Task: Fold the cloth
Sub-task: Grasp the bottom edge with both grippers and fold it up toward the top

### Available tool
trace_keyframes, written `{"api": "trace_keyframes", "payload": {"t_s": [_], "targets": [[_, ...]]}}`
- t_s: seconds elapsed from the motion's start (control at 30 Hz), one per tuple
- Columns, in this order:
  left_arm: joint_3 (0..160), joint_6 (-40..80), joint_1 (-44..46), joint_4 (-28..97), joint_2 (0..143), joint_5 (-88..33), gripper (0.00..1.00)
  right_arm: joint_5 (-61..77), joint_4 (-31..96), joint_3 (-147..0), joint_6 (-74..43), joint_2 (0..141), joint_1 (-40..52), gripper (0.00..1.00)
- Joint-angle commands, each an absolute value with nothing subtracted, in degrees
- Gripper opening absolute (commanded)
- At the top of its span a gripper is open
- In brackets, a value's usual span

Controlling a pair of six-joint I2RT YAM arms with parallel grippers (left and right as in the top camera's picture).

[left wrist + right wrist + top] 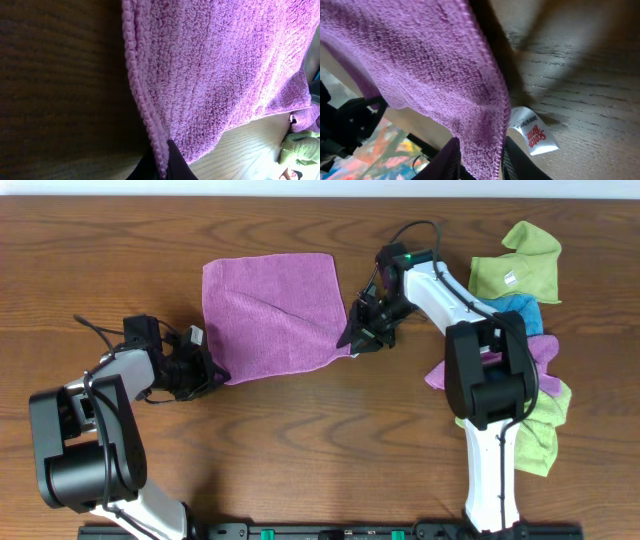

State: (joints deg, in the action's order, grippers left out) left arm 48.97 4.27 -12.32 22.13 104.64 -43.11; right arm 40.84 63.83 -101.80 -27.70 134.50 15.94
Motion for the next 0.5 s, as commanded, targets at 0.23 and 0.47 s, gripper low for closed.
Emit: {"api": "trace_keyframes", "payload": {"t_s": [0.23, 0.47], "targets": [[48.88, 4.95, -12.38, 22.81, 105.16, -43.40, 0.06, 42.50, 66.30, -101.43, -25.47, 135.00, 15.62, 0.01], [54.00, 4.95, -12.40, 31.44, 101.80, -43.94, 0.06, 40.47, 72.23, -101.45, -19.59, 132.25, 13.89, 0.01]]}}
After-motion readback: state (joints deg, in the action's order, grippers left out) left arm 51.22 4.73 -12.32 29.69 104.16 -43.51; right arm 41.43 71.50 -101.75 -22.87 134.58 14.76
